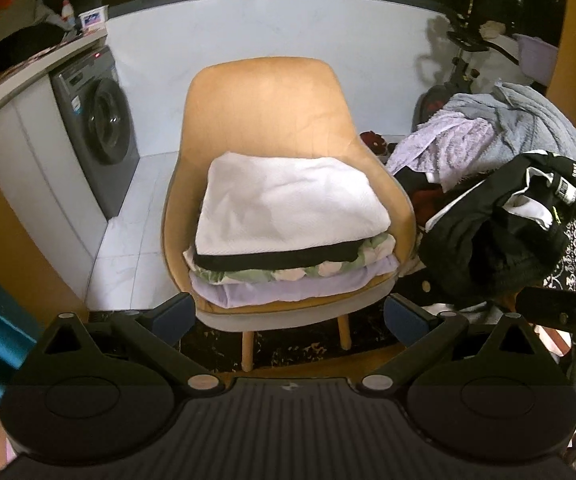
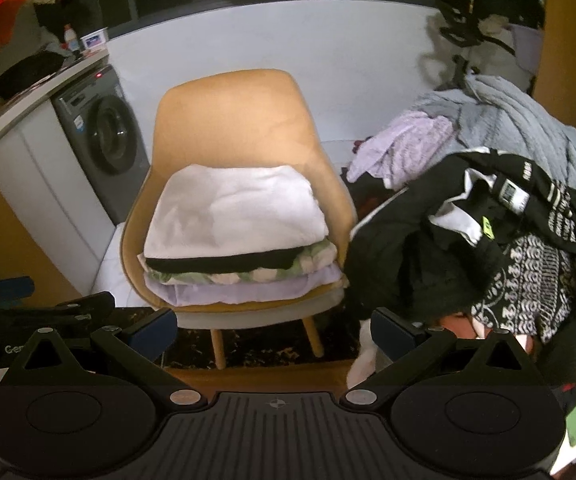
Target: Fold clothes
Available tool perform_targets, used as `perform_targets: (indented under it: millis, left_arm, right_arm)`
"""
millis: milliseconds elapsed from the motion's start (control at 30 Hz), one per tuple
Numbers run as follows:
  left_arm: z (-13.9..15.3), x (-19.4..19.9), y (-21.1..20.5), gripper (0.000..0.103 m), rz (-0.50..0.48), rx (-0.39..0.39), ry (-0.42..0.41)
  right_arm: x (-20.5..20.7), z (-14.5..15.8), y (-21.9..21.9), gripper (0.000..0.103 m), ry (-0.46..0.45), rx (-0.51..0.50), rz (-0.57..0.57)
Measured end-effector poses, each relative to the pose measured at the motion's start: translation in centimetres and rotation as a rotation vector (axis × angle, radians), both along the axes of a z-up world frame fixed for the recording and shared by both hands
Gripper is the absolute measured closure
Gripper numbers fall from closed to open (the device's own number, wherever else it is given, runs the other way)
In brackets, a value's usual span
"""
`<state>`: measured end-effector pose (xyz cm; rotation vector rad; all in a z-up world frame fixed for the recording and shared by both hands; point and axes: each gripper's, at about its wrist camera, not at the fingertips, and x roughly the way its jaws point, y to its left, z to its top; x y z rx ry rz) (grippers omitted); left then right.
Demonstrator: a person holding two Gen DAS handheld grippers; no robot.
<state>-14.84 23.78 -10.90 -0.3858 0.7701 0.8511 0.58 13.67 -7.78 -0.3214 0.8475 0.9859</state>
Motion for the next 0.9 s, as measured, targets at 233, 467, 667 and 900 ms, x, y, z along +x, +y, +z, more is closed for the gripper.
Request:
perform_targets:
  millis: [233, 467, 667, 900]
  left_arm:
    - [0.2, -0.9, 0.2, 0.001, 0.012, -0.002, -0.007]
    - [0.2, -1.2, 0.3, 0.001, 0.014, -0.009, -0.009]
    - [0.4, -1.9, 0.0, 0.001, 0.015, -0.004, -0.047]
    - [0.2, -1.8, 0.1, 0.001, 0.023, -0.017, -0.055]
  right_arm:
    - [-0.6, 0.1, 0.8, 0.001, 0.012, 0.006, 0.014]
    - [-1.1, 0.0, 0.9, 0.001, 0.022, 0.010, 0.018]
    - [-1.1, 0.0, 0.8, 0.001, 0.020, 0.011, 0.024]
    - [-0.8, -0.1, 0.6, 0.001, 0.026, 0.008, 0.021]
